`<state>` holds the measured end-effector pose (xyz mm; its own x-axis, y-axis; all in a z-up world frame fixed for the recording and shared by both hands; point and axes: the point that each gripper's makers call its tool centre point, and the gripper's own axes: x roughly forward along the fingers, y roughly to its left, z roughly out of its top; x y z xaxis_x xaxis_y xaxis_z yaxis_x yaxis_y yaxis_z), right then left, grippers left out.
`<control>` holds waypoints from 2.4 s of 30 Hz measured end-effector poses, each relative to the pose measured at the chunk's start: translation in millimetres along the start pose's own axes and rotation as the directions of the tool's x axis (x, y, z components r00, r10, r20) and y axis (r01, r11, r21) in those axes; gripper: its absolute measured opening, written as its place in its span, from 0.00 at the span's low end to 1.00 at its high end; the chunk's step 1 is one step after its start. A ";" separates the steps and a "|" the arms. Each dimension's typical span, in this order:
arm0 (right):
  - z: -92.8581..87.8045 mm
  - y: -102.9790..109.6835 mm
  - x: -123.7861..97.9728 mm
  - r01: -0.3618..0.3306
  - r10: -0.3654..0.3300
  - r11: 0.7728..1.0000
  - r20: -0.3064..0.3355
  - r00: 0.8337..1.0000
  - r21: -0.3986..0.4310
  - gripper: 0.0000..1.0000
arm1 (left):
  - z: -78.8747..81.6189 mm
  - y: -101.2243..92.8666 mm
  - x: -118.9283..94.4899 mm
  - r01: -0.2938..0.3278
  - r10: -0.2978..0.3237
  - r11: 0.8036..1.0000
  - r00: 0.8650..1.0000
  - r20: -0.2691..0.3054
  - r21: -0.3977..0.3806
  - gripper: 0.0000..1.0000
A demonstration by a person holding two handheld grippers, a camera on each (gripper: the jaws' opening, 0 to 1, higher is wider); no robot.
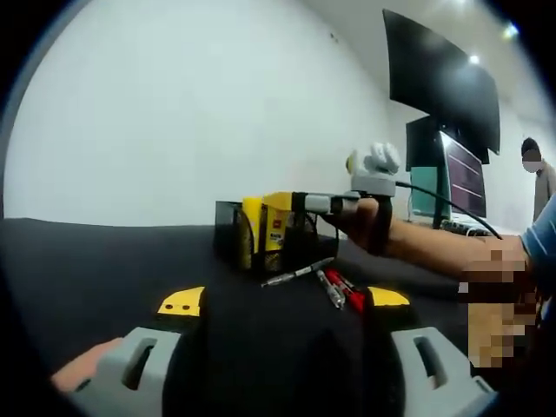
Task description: Pick up pens and glue sticks and place them into the holder.
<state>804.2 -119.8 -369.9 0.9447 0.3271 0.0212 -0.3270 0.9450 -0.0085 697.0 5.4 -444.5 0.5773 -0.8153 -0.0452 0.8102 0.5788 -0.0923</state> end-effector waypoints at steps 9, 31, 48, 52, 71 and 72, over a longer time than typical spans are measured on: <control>41.2 -6.1 -16.3 0.005 -0.005 1.000 0.074 0.997 0.000 0.21 | -1.7 -0.4 0.8 0.003 -0.003 1.000 1.000 -0.009 -0.005 0.66; 5.4 -31.0 -114.8 0.100 -0.124 0.974 0.103 0.987 0.205 0.20 | -10.9 -3.5 1.6 0.000 0.001 1.000 0.998 -0.059 0.013 0.64; -62.6 -43.2 -119.5 0.073 -0.058 0.957 -0.060 0.997 0.282 0.21 | -14.9 0.4 1.9 -0.024 0.026 0.999 0.996 -0.082 0.024 0.61; -69.3 -40.3 -114.5 0.031 -0.006 0.973 -0.112 0.994 0.228 0.20 | -14.2 1.3 1.9 -0.028 0.029 0.999 0.997 -0.077 0.020 0.61; -100.6 -37.4 -107.0 0.145 0.053 0.779 -0.295 0.954 0.610 0.21 | -12.1 1.4 2.8 -0.020 0.021 1.000 0.998 -0.064 0.013 0.60; -102.1 -38.5 -106.9 0.161 0.040 0.781 -0.305 0.951 0.604 0.21 | -12.0 1.3 2.8 -0.020 0.021 1.000 0.998 -0.064 0.014 0.60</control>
<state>718.1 -191.3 -473.9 0.8927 0.3490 -0.2852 -0.1173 0.7909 0.6006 698.4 3.7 -456.7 0.5862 -0.8026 -0.1104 0.8000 0.5950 -0.0775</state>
